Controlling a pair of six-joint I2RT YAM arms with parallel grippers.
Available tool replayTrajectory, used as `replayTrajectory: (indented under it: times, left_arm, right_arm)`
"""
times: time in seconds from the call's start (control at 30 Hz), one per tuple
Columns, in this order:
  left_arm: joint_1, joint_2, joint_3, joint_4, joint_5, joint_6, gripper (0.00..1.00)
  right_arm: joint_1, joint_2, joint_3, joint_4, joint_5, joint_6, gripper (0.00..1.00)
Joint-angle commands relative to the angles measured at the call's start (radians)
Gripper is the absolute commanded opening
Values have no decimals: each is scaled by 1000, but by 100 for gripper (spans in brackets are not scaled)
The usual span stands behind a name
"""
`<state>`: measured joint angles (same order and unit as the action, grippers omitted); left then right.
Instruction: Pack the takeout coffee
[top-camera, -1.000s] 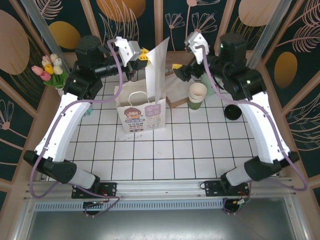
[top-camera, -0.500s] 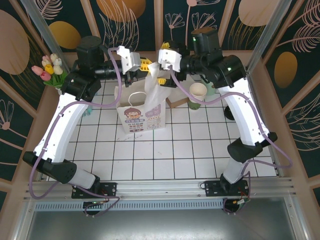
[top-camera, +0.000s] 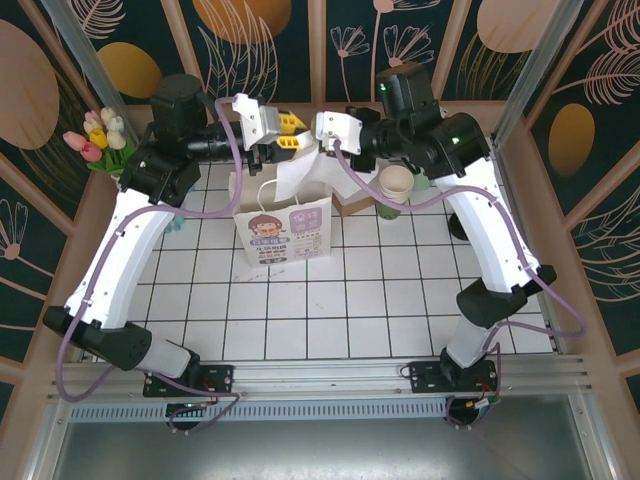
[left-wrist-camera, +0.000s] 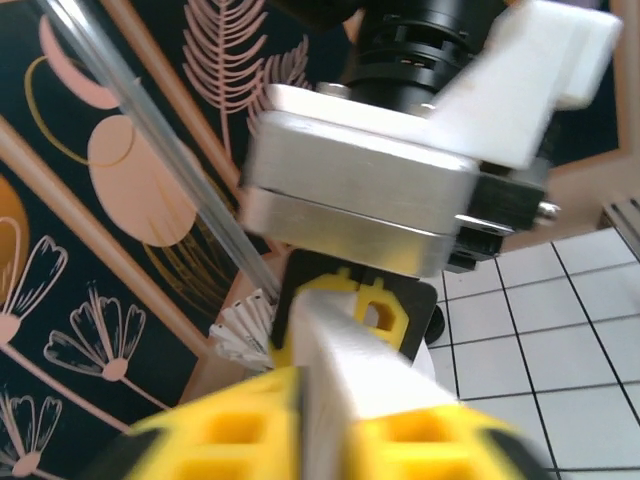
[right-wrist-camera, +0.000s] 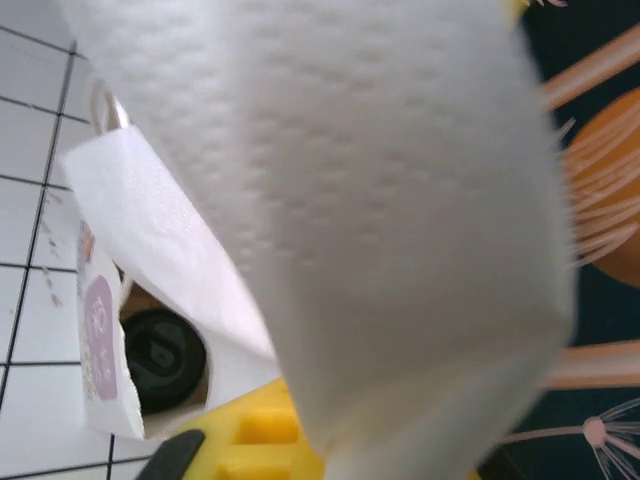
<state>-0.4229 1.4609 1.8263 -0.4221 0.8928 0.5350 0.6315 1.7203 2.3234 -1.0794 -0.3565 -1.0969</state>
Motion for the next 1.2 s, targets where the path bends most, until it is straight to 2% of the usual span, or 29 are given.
replayTrajectory:
  times: [0.0,0.03,0.1,0.2,0.27,0.3,0.33,0.43,0.53,0.63,0.8,0.97,1.07,1.17]
  left_arm:
    - [-1,-101,-77,204,-121,-185,79]
    - [0,-141,-138,281,-176,-248,89]
    - [1,-221,-253,418,-335,-361,98]
    - [1,-309,-356,508,-718,-543,98]
    - [1,-333,-370,441,-1063,-691,99]
    - [1,-340,-375,391,-1189,-740,99]
    - [1,-348,-387,333,-1284,-783,98]
    - [1,-358,-425,192,-1429,-901,99]
    - [1,-348,-447,74,-1526,-992,99]
    - [5,-333,-465,3,-1550,-1039,98]
    - [21,-306,-491,-47,-1469,-1082,98]
    - [88,-304,-567,-34,-1338,-1161,98]
    - [98,-294,-598,-44,-1310,-1198,99]
    - [99,-269,-616,-89,-1339,-1254,99]
  right_arm:
    - [7,-91,-67,121,104,60,0]
    - [4,-110,-91,158,147,76,0]
    - [3,-137,-122,228,230,109,0]
    - [-3,-152,-137,322,336,190,0]
    - [2,-140,-130,349,349,255,0]
    - [8,-132,-124,344,331,279,0]
    - [15,-122,-119,337,301,304,0]
    - [30,-91,-124,342,192,348,0]
    - [46,-40,-107,338,153,359,0]
    - [54,12,-62,282,87,343,0]
    - [60,47,-74,186,30,263,0]
    - [61,62,-125,111,-70,196,0]
    - [64,93,-77,54,-108,200,0]
    - [72,131,-55,37,-100,234,0]
